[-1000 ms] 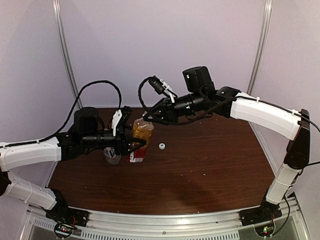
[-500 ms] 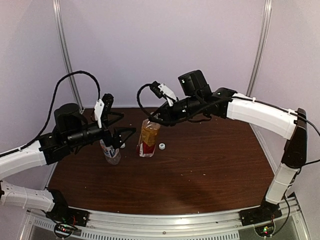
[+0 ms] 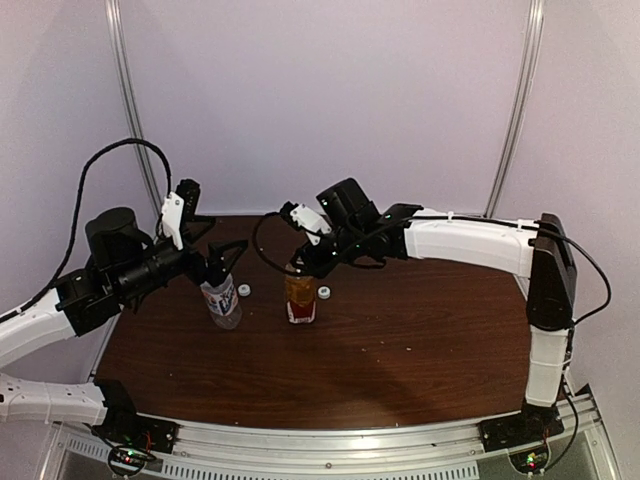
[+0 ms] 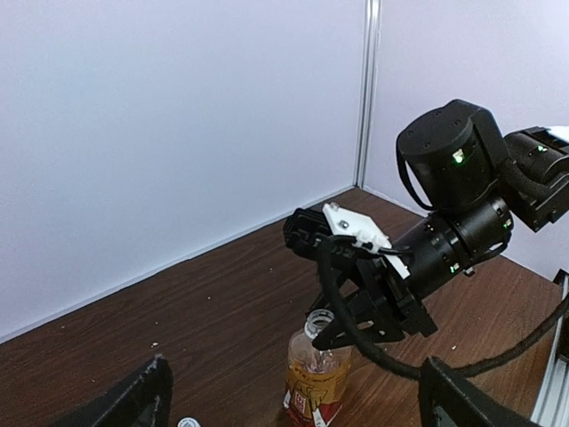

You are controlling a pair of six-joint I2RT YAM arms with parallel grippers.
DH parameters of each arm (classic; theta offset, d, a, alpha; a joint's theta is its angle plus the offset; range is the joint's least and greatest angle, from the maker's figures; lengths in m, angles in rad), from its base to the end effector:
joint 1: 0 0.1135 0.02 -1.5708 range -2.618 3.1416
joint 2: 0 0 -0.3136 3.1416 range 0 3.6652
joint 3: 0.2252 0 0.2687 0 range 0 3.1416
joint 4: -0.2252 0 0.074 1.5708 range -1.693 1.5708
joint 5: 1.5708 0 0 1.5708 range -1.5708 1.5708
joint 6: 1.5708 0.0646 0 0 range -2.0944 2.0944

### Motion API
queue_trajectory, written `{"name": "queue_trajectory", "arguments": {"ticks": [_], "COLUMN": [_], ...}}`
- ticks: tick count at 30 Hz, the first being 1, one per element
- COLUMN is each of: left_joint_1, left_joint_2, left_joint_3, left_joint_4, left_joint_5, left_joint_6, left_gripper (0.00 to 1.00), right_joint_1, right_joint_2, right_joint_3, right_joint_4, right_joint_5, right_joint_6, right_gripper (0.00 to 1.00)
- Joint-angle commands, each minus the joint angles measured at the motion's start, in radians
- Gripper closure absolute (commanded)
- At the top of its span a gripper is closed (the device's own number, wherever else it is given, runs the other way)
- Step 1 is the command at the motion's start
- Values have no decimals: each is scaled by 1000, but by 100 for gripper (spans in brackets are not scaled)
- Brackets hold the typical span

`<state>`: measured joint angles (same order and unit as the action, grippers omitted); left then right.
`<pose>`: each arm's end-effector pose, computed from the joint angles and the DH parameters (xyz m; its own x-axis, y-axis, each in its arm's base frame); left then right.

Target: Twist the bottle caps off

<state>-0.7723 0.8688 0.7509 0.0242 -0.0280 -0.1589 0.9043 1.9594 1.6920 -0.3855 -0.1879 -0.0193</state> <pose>0.1607 -0.1540 0.3688 -0.1734 -0.0519 -0.9835 0.6584 0.7365 -0.1549 0.3098 0.4134 0.3089 -0.3588 -0.4869 -0.7964 -0.8710 0.4814 0.0981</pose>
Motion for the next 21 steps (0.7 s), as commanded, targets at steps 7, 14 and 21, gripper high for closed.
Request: {"name": "queue_trajectory", "arguments": {"ticks": [7, 14, 21], "left_joint_1": [-1, -1, 0], "left_joint_2": [-4, -6, -18], "left_joint_3": [-4, -6, 3], "left_joint_4": [1, 0, -18], "left_joint_5": [-50, -58, -91], "left_joint_6": [-2, 0, 6], "left_gripper": [2, 2, 2], "right_joint_1": [46, 51, 51], "right_joint_2": [41, 29, 1], "right_joint_3": [39, 34, 30], "right_joint_4": [13, 4, -3], "right_joint_5": [122, 122, 114], "right_joint_6": [-47, -48, -38], "right_gripper": [88, 60, 31]}}
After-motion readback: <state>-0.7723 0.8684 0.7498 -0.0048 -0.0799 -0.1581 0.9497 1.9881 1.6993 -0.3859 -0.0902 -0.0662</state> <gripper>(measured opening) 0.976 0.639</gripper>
